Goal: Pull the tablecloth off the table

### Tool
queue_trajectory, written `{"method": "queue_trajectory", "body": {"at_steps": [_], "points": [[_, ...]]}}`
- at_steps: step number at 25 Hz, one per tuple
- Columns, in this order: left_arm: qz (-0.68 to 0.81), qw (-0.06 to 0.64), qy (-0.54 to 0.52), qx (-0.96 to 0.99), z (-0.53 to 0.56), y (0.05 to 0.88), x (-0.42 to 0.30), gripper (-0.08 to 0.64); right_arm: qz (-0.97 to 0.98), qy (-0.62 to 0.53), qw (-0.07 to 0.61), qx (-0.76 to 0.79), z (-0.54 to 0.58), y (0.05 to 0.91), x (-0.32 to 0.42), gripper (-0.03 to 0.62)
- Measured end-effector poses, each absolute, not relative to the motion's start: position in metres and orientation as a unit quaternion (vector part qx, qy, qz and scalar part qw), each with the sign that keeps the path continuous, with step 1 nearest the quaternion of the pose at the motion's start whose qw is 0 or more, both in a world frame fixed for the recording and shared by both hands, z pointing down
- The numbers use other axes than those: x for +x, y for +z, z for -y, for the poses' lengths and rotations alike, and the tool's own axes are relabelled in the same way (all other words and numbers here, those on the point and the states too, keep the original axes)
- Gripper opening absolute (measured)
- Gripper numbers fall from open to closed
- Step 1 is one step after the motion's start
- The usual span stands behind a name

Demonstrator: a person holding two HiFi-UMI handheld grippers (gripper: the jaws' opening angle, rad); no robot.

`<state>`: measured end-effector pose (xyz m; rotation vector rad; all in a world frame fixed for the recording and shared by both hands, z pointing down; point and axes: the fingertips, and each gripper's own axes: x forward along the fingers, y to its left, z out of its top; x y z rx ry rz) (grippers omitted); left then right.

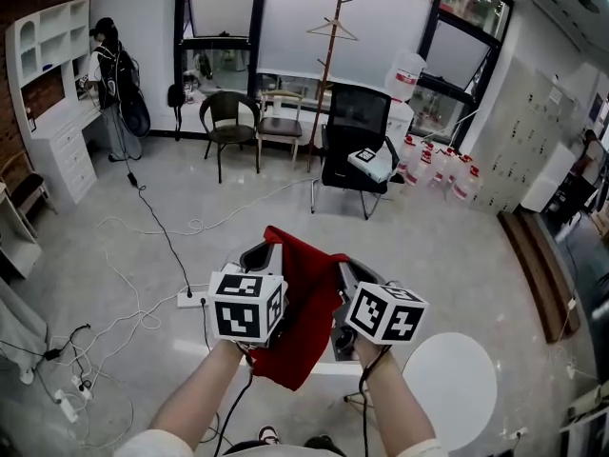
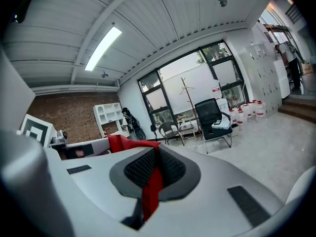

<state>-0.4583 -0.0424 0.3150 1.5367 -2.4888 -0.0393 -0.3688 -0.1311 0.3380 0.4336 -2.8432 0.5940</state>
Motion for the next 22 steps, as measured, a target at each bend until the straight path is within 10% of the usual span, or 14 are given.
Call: {"method": "queue_trajectory", "body": {"at_steps": [22], "points": [[0.852,0.161,-0.025,0.497,0.061,0.354,-0.416,0.018,0.958,0.166,0.154,0.175,0.153,0.372,-0.327,0.026]]}}
